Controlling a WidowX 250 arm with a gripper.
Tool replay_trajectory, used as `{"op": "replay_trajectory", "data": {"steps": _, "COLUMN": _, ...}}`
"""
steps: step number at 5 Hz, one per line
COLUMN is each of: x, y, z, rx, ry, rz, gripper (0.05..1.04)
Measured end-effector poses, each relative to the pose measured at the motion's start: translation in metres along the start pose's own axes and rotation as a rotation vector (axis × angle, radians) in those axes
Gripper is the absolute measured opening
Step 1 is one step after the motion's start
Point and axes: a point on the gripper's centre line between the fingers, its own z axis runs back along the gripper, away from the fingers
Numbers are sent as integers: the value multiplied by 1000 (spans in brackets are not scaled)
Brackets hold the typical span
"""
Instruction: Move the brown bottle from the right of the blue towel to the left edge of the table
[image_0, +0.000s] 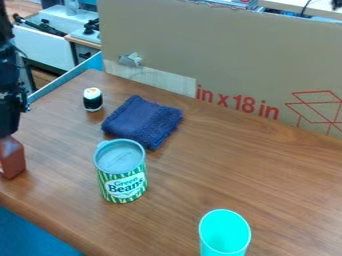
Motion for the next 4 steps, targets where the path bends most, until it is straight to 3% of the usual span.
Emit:
{"op": "replay_trajectory", "data": {"steps": 1, "x": -7, "y": -2, "z": 2, "rx": -8, "ry": -7, "rz": 35, "gripper": 977}}
{"op": "replay_trajectory", "data": {"steps": 3, "x": -16, "y": -6, "z": 39, "rx": 34, "ry": -81, "rz": 82, "gripper": 1000}}
{"op": "replay_trajectory", "data": {"steps": 4, "x": 0, "y": -15, "z": 70, "rx": 98, "ry": -150, "rz": 7, "gripper": 1001}}
